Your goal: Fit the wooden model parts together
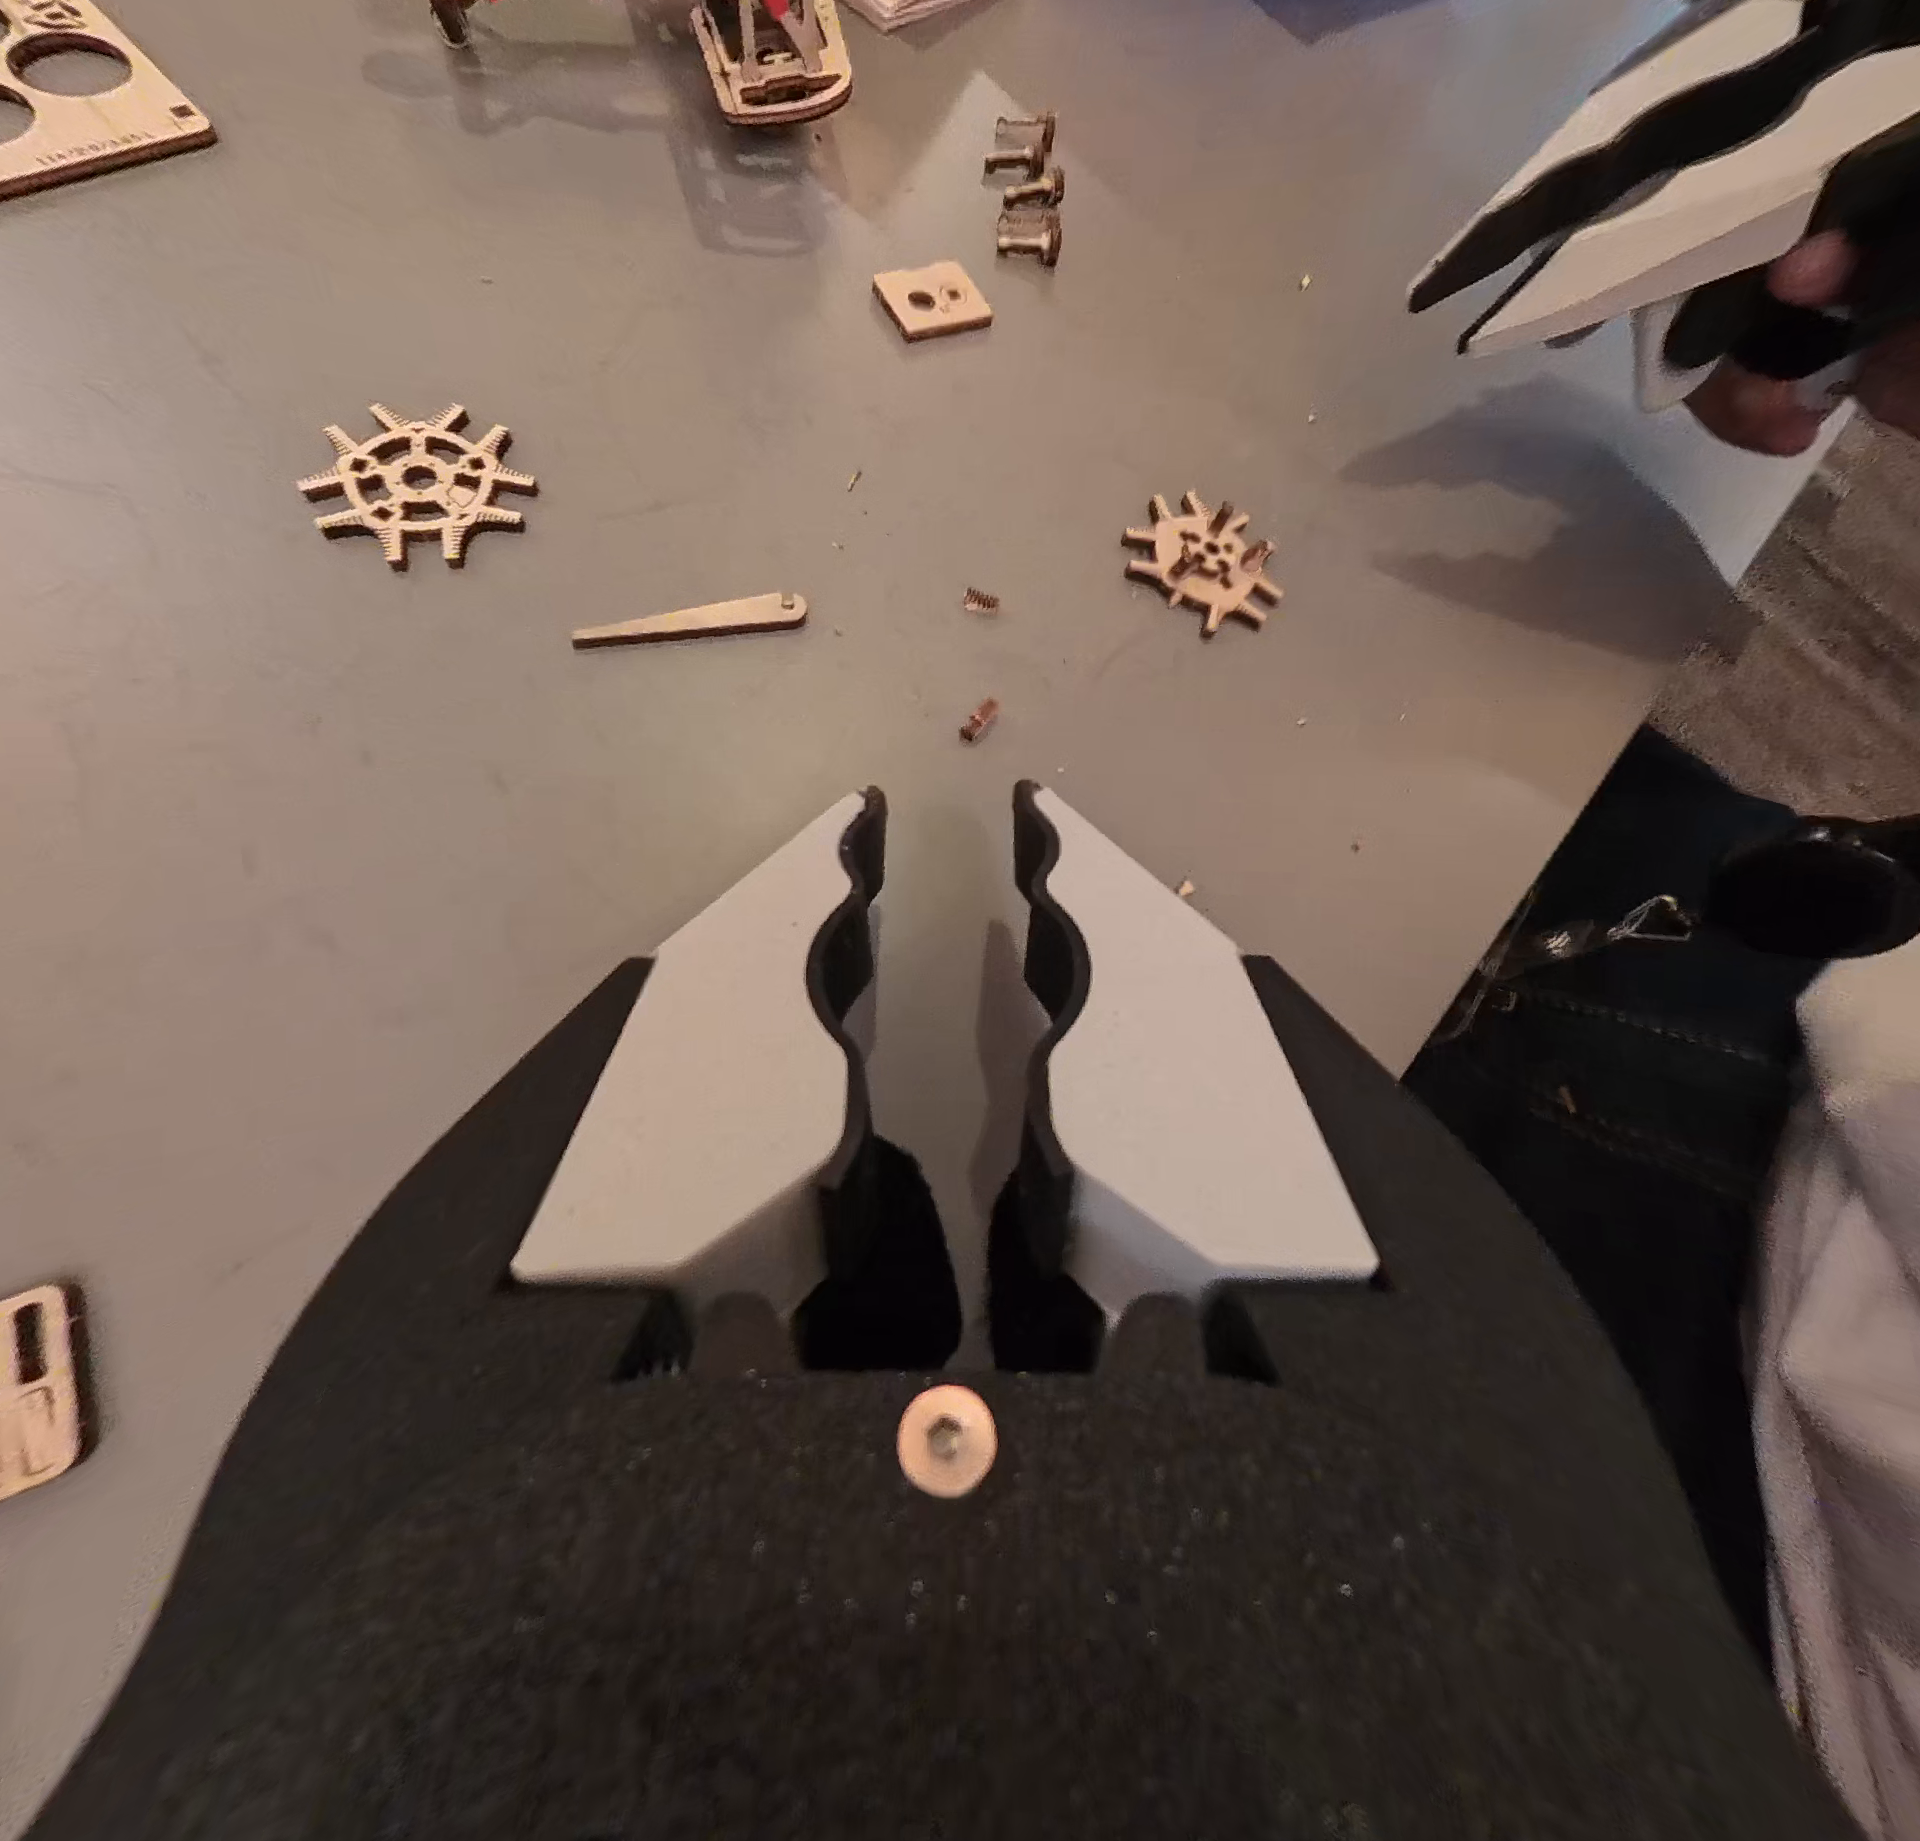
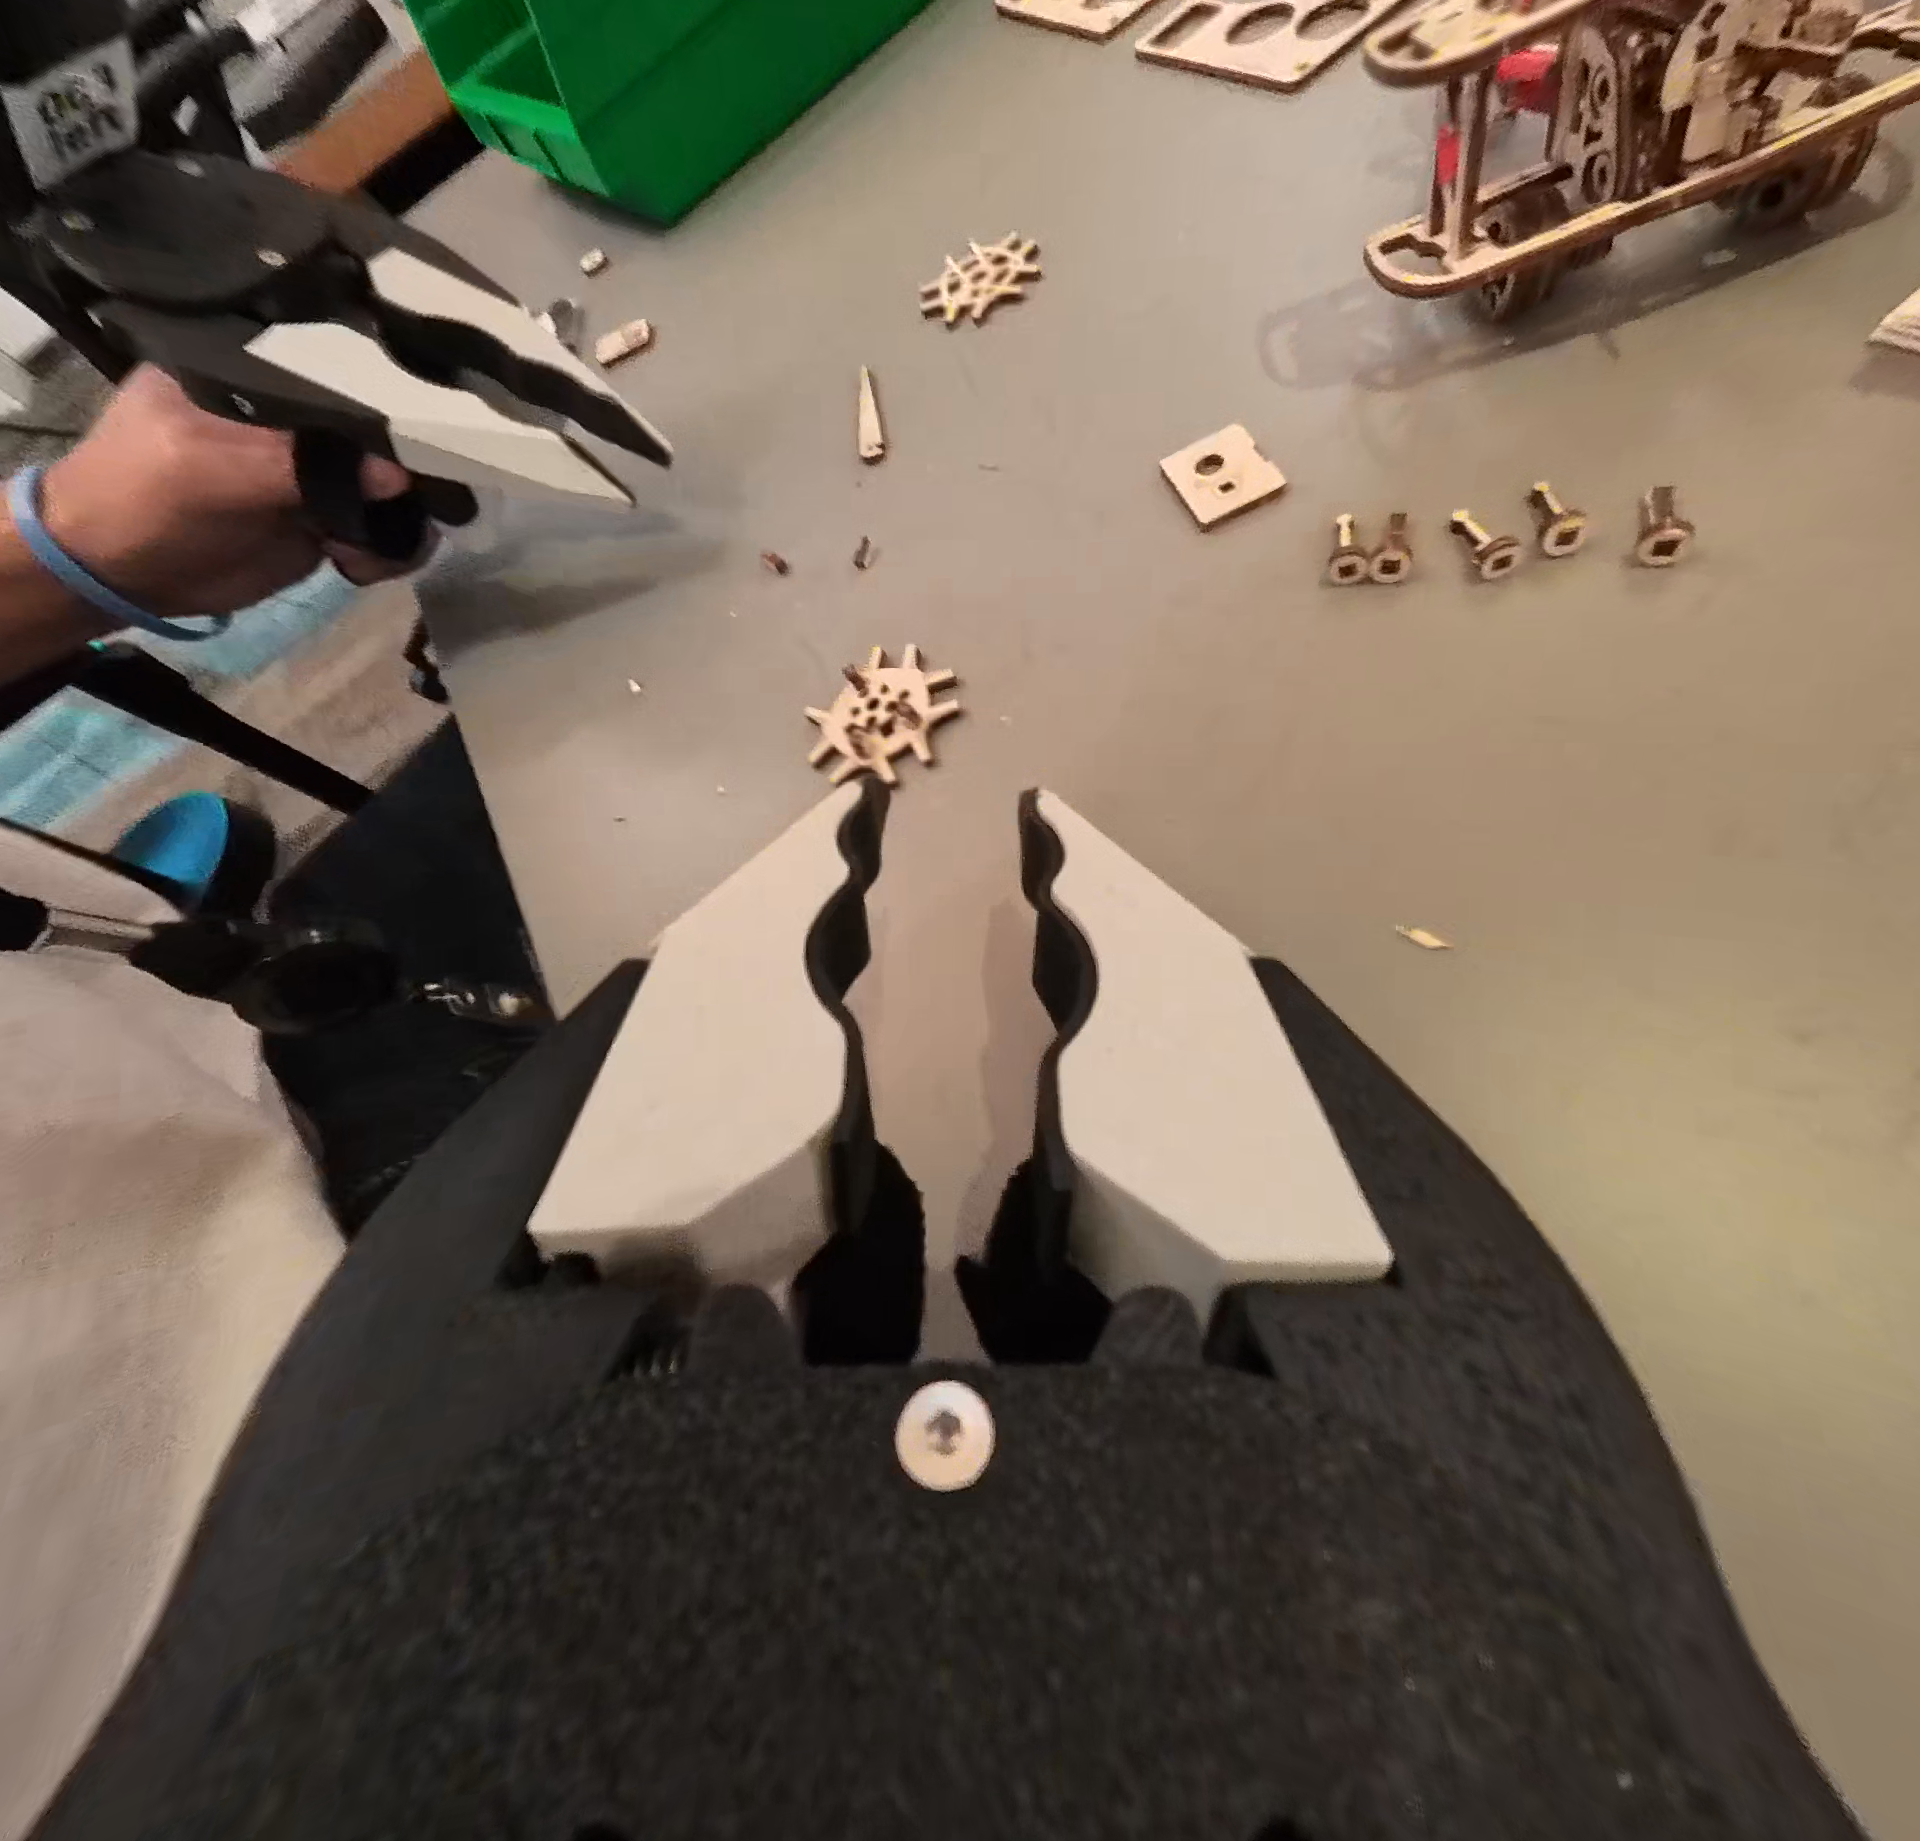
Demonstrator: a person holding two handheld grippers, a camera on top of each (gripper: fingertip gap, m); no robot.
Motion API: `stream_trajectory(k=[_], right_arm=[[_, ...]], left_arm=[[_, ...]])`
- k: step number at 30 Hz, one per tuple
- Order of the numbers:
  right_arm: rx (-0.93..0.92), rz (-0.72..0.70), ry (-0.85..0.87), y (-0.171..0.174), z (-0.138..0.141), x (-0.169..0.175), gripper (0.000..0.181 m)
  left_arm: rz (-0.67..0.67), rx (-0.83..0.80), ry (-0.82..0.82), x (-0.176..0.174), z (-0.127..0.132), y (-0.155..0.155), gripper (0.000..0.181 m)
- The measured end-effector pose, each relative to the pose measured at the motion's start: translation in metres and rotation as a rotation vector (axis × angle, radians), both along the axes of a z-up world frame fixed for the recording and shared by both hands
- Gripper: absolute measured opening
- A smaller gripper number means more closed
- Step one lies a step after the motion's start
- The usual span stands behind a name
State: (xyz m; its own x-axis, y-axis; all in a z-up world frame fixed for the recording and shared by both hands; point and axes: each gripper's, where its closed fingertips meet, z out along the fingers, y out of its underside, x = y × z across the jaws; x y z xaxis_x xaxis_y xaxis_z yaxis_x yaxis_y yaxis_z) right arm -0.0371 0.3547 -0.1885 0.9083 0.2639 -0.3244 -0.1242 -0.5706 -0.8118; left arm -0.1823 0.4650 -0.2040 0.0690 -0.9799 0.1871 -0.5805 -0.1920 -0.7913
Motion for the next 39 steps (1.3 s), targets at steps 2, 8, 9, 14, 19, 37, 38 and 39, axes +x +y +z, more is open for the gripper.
stream_trajectory(k=[2,8,9,14,19,37,38,39], right_arm=[[0.017,-0.015,-0.007,0.001,0.004,0.008,0.025],[0.042,-0.064,0.040,-0.002,0.010,0.021,0.025],[0.043,-0.080,0.000,-0.004,0.009,0.026,0.025],[0.031,-0.152,-0.129,-0.009,0.002,0.051,0.026],[0.004,-0.162,-0.128,-0.012,-0.007,0.062,0.026],[0.044,-0.215,0.059,-0.011,-0.009,0.086,0.026],[0.056,-0.220,0.084,-0.010,-0.007,0.086,0.026],[0.067,-0.225,0.112,-0.009,-0.004,0.085,0.026]], left_arm=[[0.007,0.006,-0.032,0.002,0.002,0.000,0.022],[0.086,0.061,-0.081,0.001,0.004,0.015,0.027],[0.093,0.059,-0.077,0.002,0.004,0.016,0.027],[0.065,0.062,0.050,0.005,-0.018,0.012,0.027],[0.137,0.195,0.017,0.019,-0.010,0.025,0.023],[0.178,0.178,0.136,0.023,-0.029,0.035,0.000],[0.179,0.180,0.137,0.023,-0.029,0.035,0.000],[0.180,0.182,0.138,0.024,-0.029,0.036,0.000]])
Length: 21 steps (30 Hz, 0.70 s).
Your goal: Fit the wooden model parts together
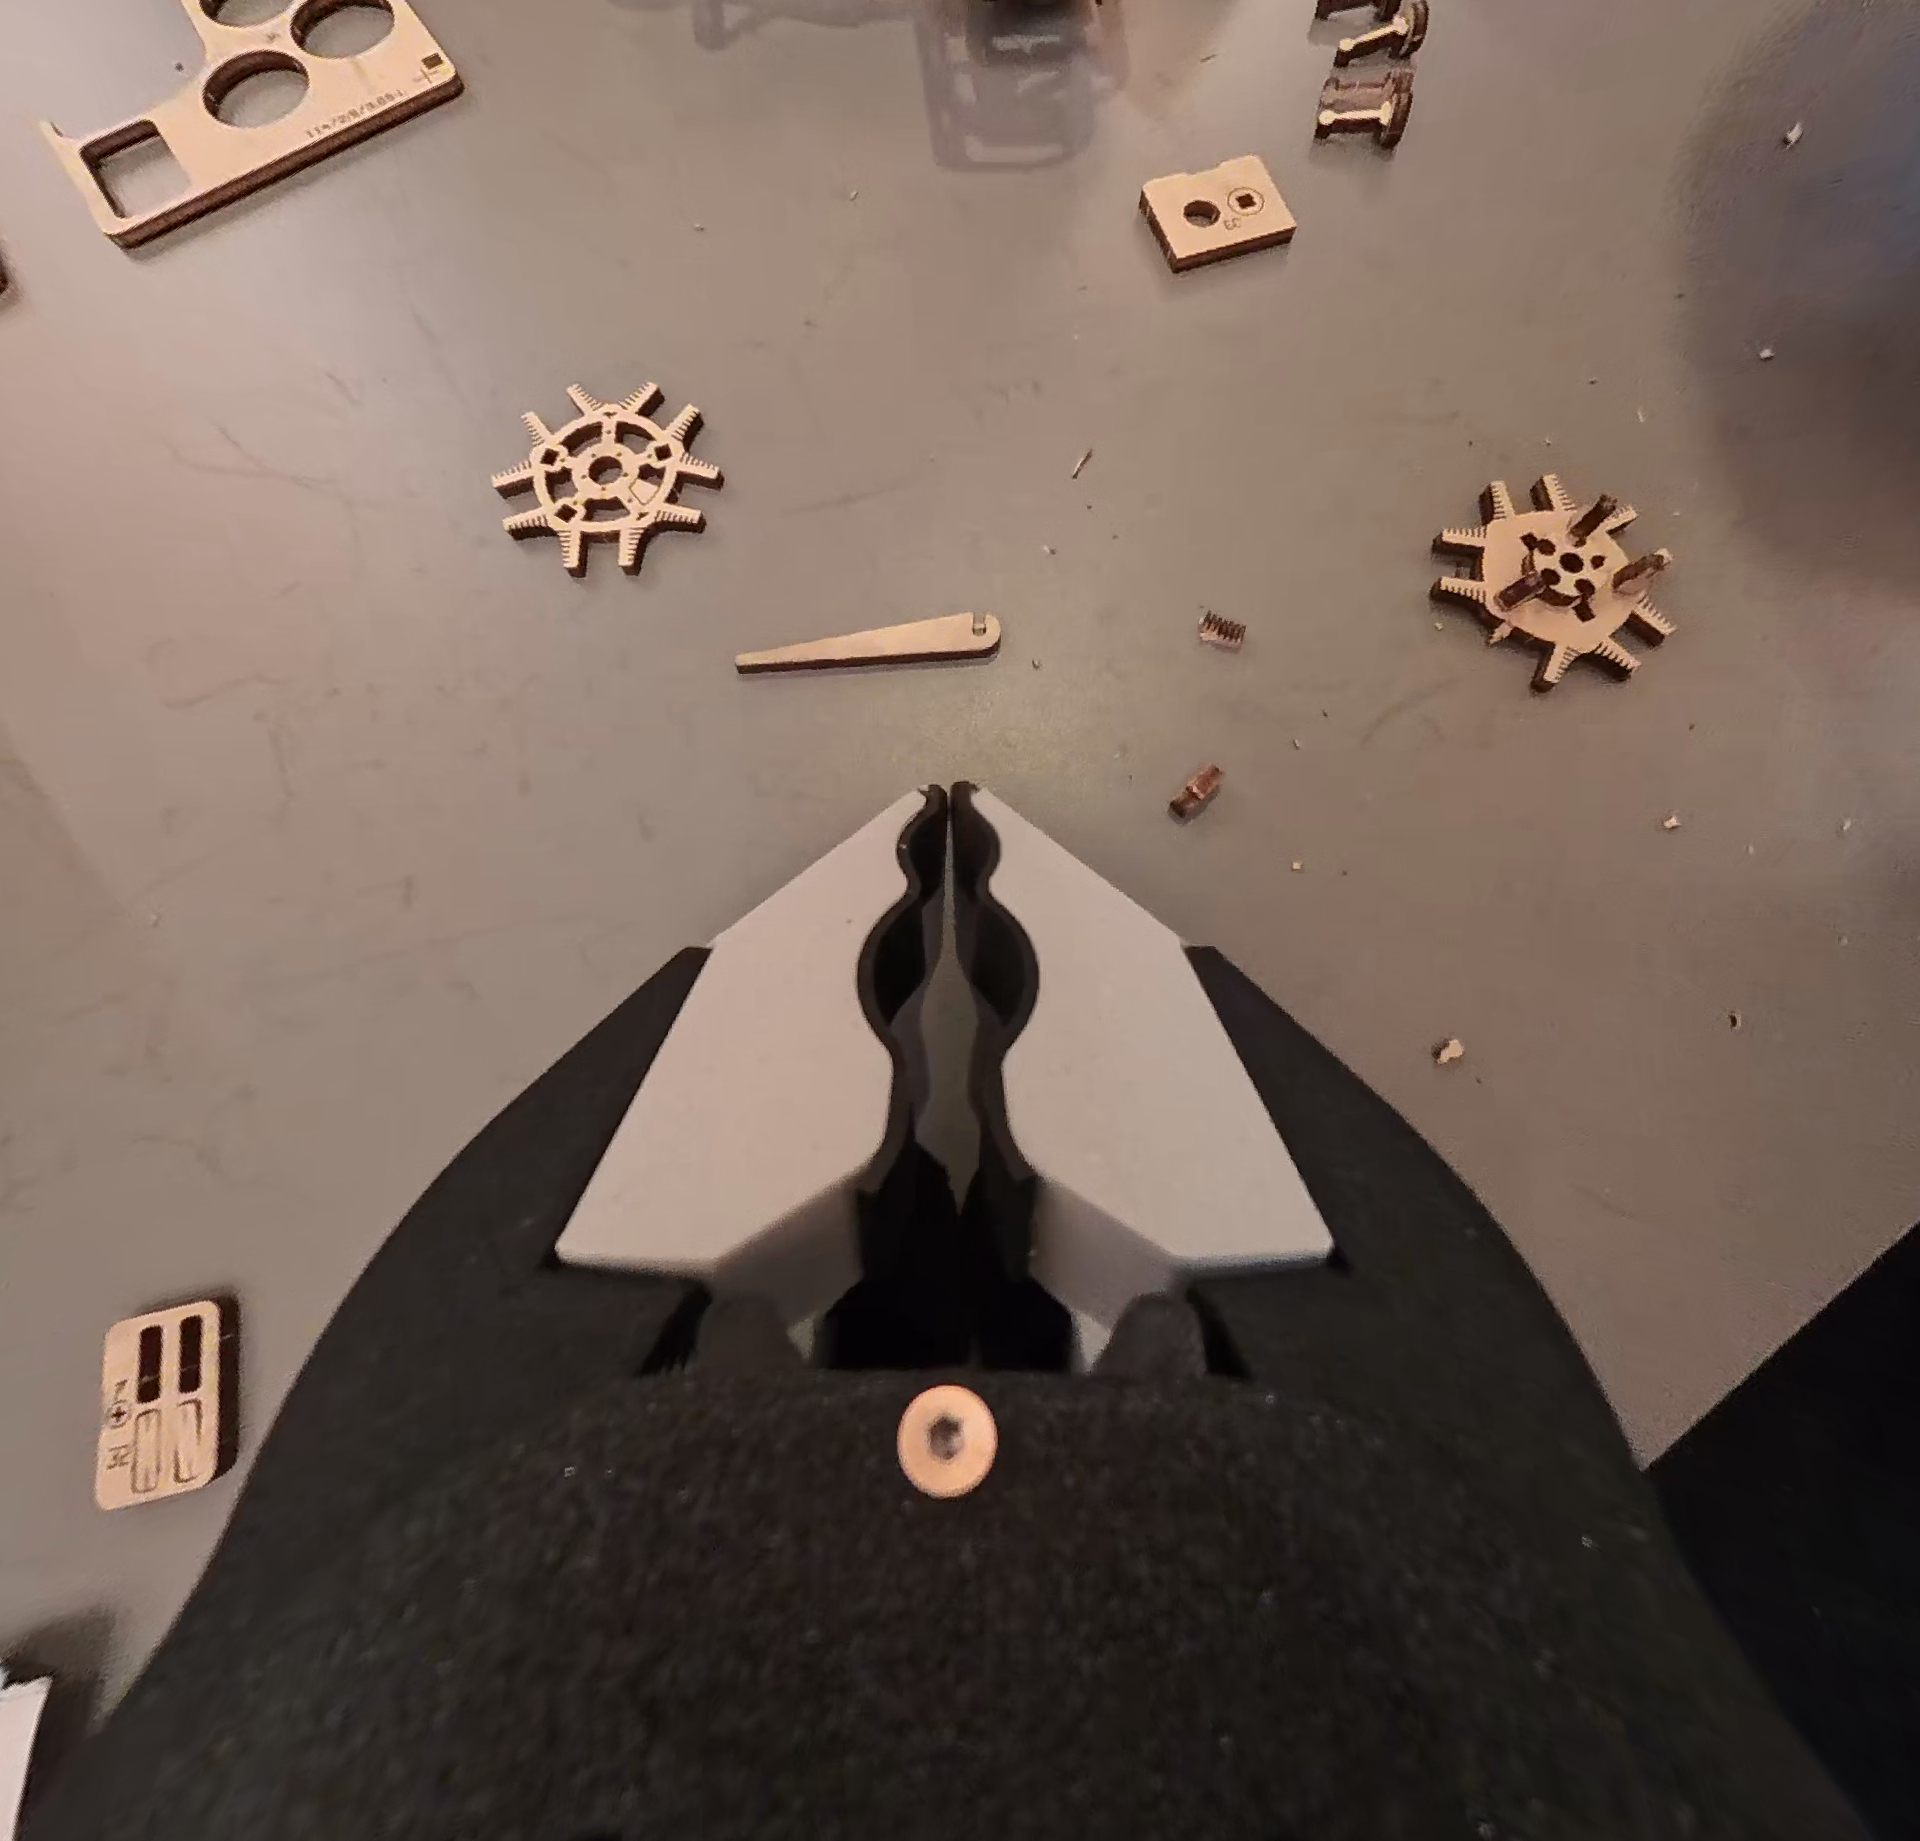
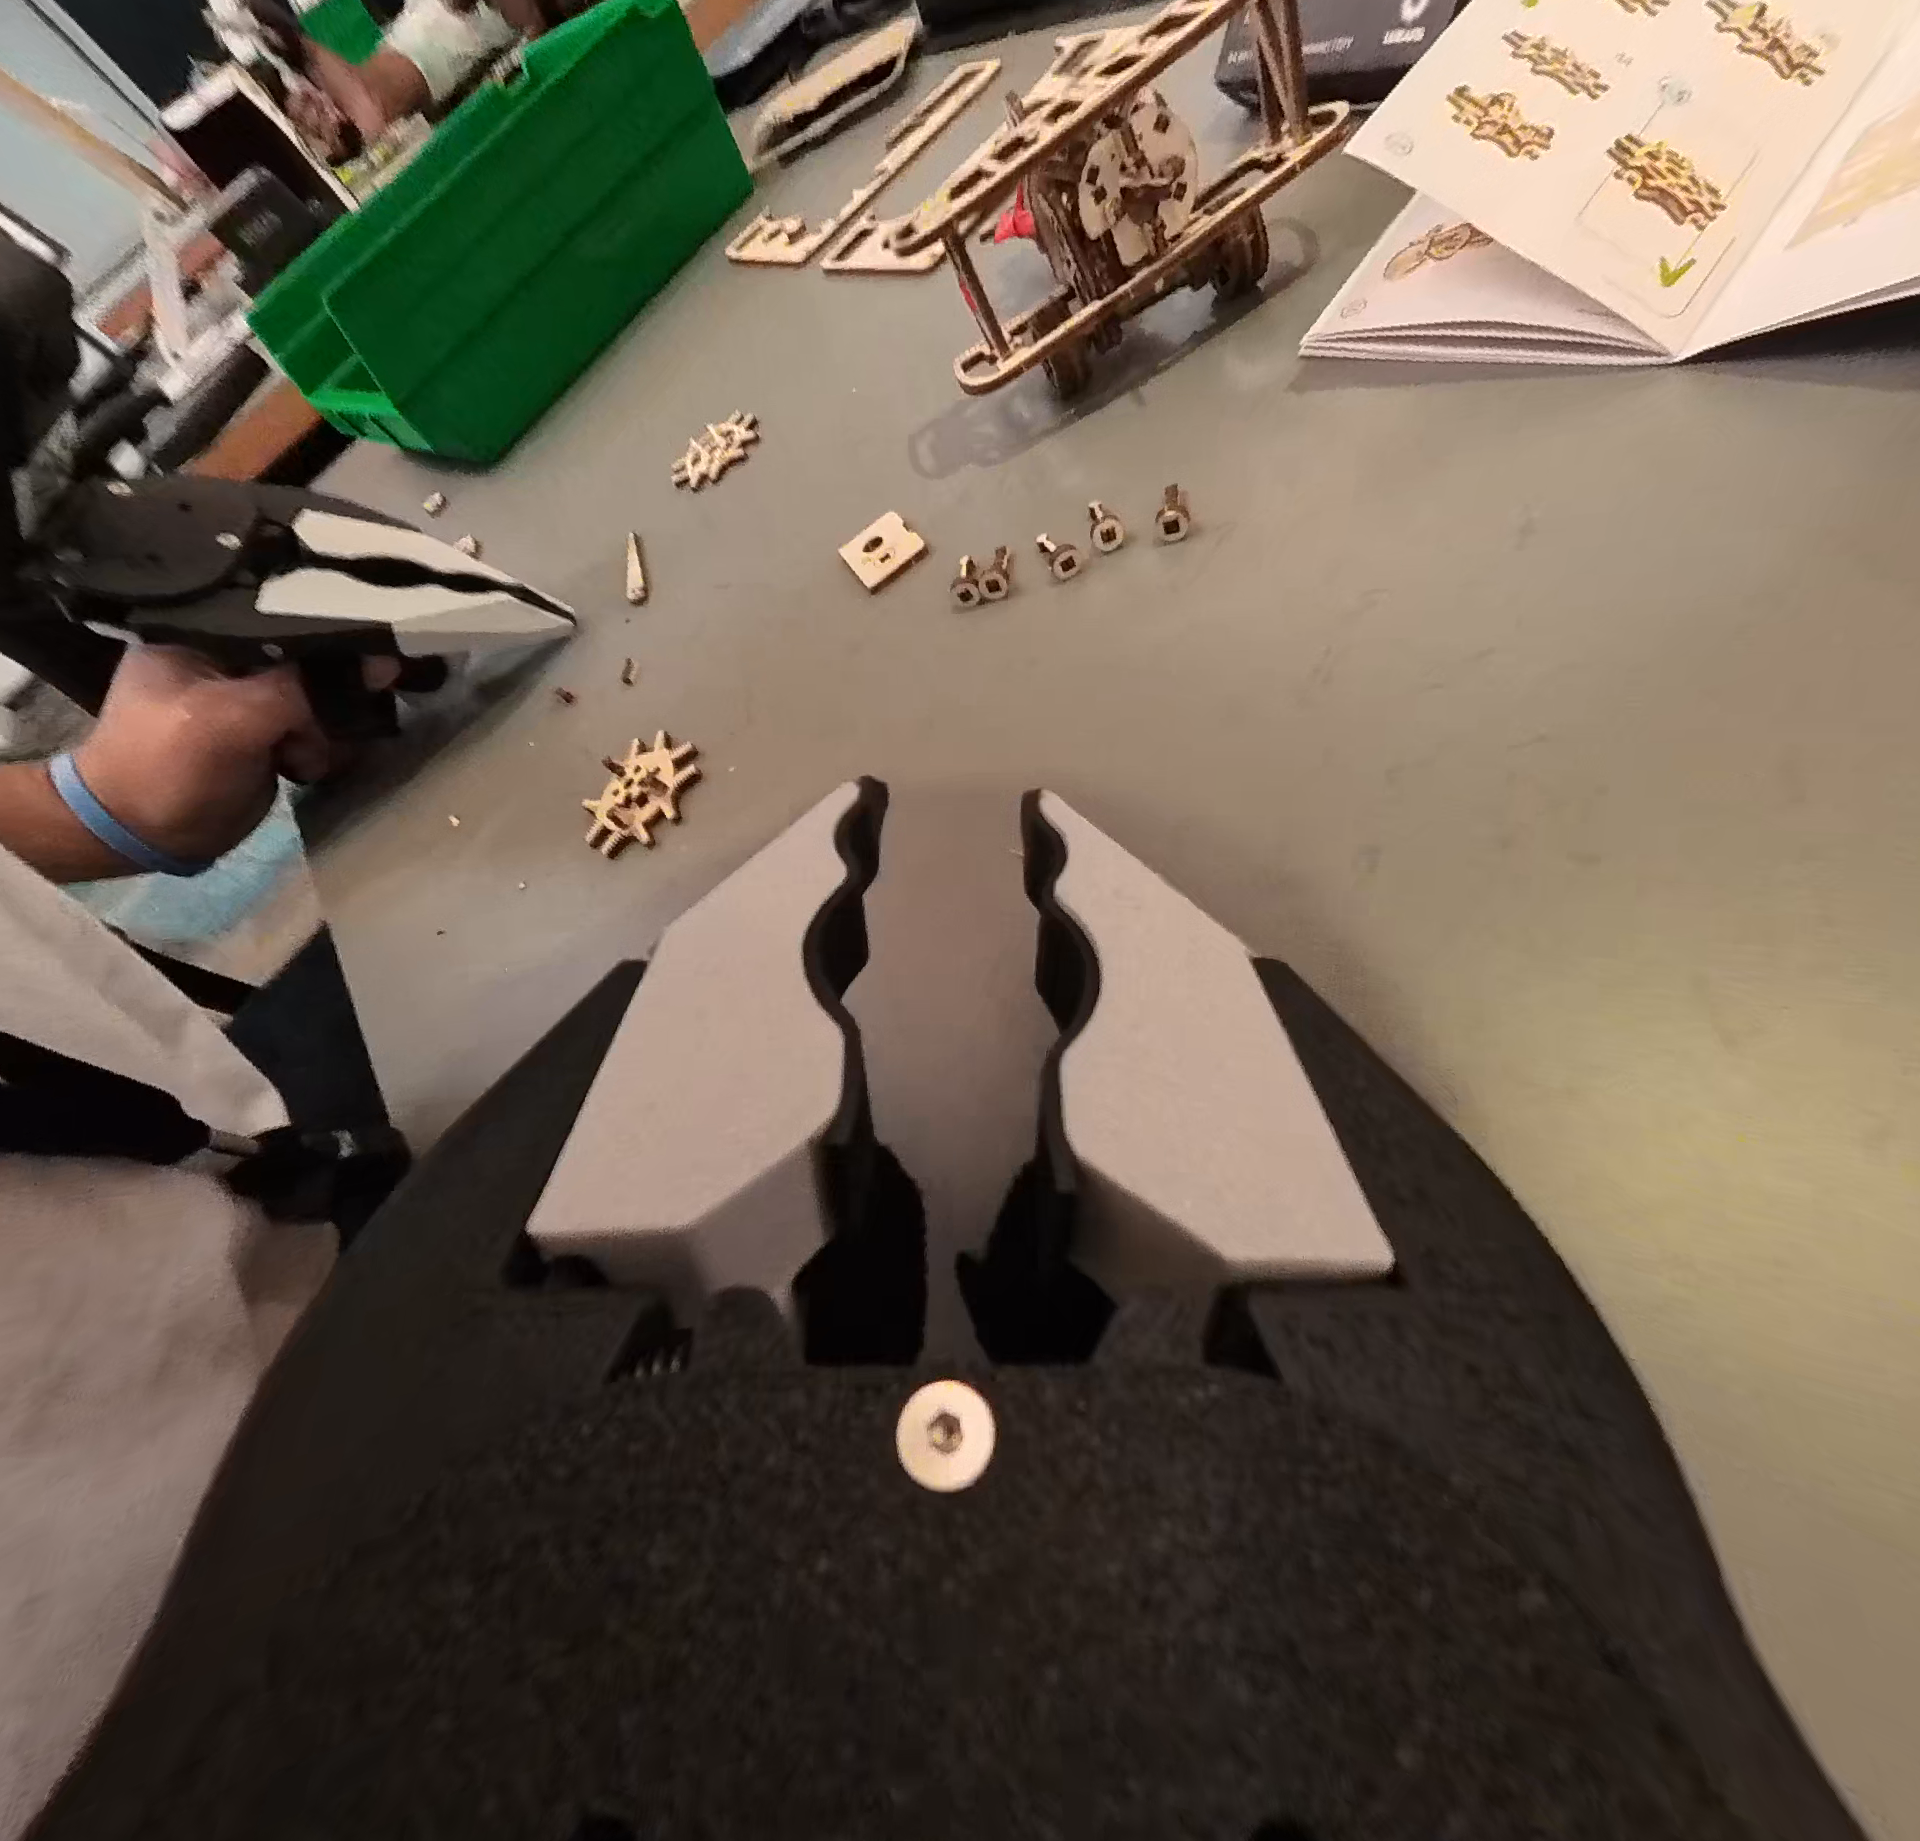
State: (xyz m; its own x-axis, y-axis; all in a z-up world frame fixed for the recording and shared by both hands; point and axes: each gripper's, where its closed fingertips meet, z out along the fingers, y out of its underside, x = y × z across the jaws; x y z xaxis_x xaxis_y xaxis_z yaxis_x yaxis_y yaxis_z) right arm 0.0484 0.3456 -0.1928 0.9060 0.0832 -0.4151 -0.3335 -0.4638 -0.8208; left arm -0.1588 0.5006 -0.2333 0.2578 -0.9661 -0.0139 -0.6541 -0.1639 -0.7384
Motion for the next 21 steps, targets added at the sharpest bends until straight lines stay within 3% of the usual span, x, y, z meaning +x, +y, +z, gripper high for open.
stream_trajectory(k=[21], right_arm=[[-0.019,-0.008,0.026,-0.0014,-0.0032,0.0025,0.026]], left_arm=[[0.009,-0.040,-0.012,-0.0001,0.0001,0.0015,0.000]])
